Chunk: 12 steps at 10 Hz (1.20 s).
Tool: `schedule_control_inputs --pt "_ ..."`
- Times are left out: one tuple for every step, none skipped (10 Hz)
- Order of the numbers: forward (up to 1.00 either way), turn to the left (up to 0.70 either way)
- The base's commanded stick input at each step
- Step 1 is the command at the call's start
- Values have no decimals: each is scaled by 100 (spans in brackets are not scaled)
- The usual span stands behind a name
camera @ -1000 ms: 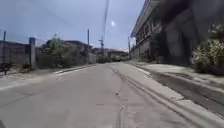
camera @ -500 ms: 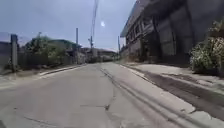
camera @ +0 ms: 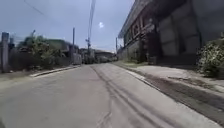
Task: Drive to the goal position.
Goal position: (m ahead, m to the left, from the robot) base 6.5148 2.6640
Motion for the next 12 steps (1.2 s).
schedule_control_inputs --pt "100 23" --pt "100 35" --pt "100 32" --pt "100 1" --pt "100 1" --pt "100 1" --pt "100 1" --pt "100 1" --pt "100 1" --pt "100 1" --pt "100 1" --pt "100 1"
